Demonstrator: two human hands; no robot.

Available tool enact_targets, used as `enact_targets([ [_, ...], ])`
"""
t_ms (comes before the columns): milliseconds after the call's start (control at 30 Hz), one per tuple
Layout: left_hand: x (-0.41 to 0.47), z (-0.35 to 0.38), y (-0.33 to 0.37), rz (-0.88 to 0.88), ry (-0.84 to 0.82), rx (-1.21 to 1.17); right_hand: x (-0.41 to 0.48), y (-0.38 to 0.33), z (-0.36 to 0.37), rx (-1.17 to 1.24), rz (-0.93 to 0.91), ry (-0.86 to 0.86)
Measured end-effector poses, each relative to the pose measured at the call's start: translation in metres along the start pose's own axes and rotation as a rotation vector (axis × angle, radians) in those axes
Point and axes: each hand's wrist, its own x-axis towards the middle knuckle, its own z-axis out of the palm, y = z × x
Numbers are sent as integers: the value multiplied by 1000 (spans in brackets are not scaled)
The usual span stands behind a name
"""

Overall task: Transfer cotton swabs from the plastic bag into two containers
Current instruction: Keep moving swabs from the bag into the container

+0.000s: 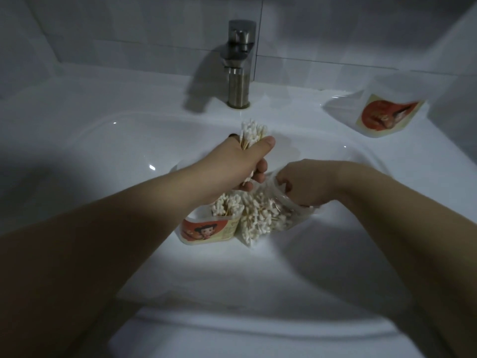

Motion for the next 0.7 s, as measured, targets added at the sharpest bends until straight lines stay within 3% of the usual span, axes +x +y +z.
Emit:
enact_targets([
  [167,-2,0,1,-11,-26,-5,-1,7,-5,29,23,143],
  [300,-4,2,3,100,-83,-70,-2,7,-11,37,17,305],
  [433,-3,5,1,198,-101,43,-6,6,-12,97,-7,459],
  [600,5,0,-7,166,-47,165,-12,9,-17,195,-38,467],
  [700,8,-3,-13,106,-28,235,-12,15,-19,286,-57,566],
])
